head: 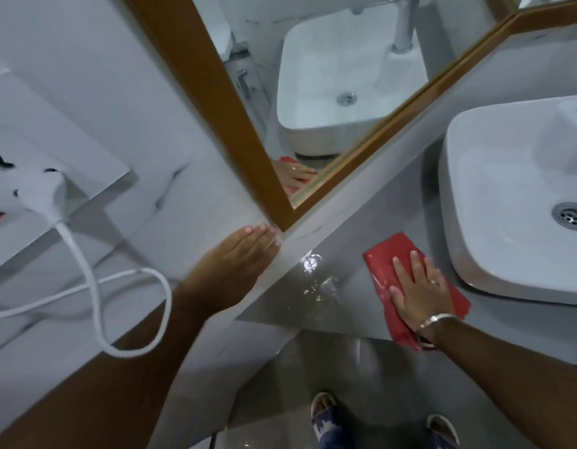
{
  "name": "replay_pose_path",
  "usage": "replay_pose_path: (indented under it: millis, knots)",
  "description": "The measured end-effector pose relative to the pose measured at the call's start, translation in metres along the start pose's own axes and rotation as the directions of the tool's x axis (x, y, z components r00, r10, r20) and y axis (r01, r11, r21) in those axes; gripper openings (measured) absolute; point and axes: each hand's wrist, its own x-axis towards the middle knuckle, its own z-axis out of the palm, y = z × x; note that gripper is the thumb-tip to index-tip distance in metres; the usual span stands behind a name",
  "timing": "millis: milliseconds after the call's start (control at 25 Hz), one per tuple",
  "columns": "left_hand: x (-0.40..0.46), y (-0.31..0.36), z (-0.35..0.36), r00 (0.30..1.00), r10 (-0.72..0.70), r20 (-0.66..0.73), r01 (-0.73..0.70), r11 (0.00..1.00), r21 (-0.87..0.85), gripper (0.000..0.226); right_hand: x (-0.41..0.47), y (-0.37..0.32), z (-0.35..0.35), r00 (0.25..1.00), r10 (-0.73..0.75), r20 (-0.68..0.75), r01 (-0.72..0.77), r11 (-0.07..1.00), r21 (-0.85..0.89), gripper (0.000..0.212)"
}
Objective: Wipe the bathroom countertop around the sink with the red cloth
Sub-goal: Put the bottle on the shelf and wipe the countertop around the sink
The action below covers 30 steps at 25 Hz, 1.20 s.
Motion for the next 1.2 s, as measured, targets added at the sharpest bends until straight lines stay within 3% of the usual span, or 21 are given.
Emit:
replay_pose_path:
  millis: [160, 240, 320, 400, 440, 520, 600, 720, 760, 840, 920, 1000, 1080, 1200]
  knots:
    - [-0.006, -0.01, 0.016, 0.991, 0.13, -0.017, -0.121, 0.956, 0.268, 0.058, 0.05, -0.093, -0.008, 0.994, 0.103, -0.045, -0.099, 0.992, 0.084, 0.067]
    - [-0.005, -0.013, 0.019, 0.988, 0.156, -0.011, -0.144, 0.936, 0.321, 0.059, 0.033, -0.141, 0.005, 0.993, -0.115, -0.006, 0.115, 0.993, 0.024, 0.064]
    - [-0.005, -0.013, 0.017, 0.987, 0.16, -0.02, -0.145, 0.936, 0.321, 0.061, -0.01, -0.154, 0.019, 0.895, -0.428, 0.123, 0.435, 0.9, -0.036, 0.062]
    - [-0.004, -0.013, 0.016, 0.986, 0.161, -0.048, -0.137, 0.935, 0.328, 0.061, -0.031, -0.119, 0.017, 0.816, -0.566, 0.117, 0.572, 0.82, -0.019, 0.06]
    - [-0.003, -0.013, 0.016, 0.984, 0.168, -0.055, -0.142, 0.936, 0.321, 0.058, -0.028, -0.093, 0.013, 0.819, -0.566, 0.09, 0.571, 0.82, -0.032, 0.061]
    - [-0.002, -0.014, 0.017, 0.982, 0.175, -0.068, -0.146, 0.939, 0.311, 0.057, -0.003, -0.042, 0.002, 0.9, -0.433, 0.046, 0.436, 0.892, -0.124, 0.066]
    - [-0.003, -0.014, 0.019, 0.983, 0.16, -0.086, -0.127, 0.943, 0.308, 0.057, 0.032, -0.018, -0.015, 0.986, -0.159, 0.048, 0.163, 0.982, -0.091, 0.069]
    - [-0.003, -0.014, 0.022, 0.983, 0.164, -0.083, -0.13, 0.94, 0.317, 0.057, 0.062, -0.065, -0.022, 0.982, 0.186, -0.013, -0.185, 0.981, 0.051, 0.071]
    - [-0.002, -0.015, 0.022, 0.984, 0.165, -0.073, -0.134, 0.937, 0.322, 0.058, 0.057, -0.097, -0.015, 0.984, 0.177, -0.029, -0.176, 0.984, 0.037, 0.068]
    - [-0.002, -0.015, 0.021, 0.984, 0.166, -0.061, -0.136, 0.933, 0.333, 0.058, 0.017, -0.166, 0.008, 0.998, -0.051, -0.02, 0.052, 0.998, 0.019, 0.065]
    - [-0.003, -0.015, 0.021, 0.983, 0.169, -0.067, -0.138, 0.932, 0.335, 0.059, -0.041, -0.2, 0.03, 0.922, -0.378, 0.083, 0.378, 0.926, 0.017, 0.064]
    - [-0.003, -0.016, 0.022, 0.982, 0.179, -0.066, -0.146, 0.929, 0.34, 0.058, -0.068, -0.167, 0.03, 0.845, -0.529, 0.084, 0.532, 0.846, -0.028, 0.067]
    - [-0.004, -0.017, 0.025, 0.981, 0.18, -0.068, -0.148, 0.931, 0.333, 0.056, -0.068, -0.103, 0.026, 0.875, -0.48, 0.068, 0.484, 0.87, -0.089, 0.073]
    - [-0.003, -0.015, 0.027, 0.982, 0.165, -0.092, -0.125, 0.933, 0.337, 0.059, -0.041, -0.022, 0.012, 0.989, -0.136, -0.056, 0.131, 0.988, -0.085, 0.074]
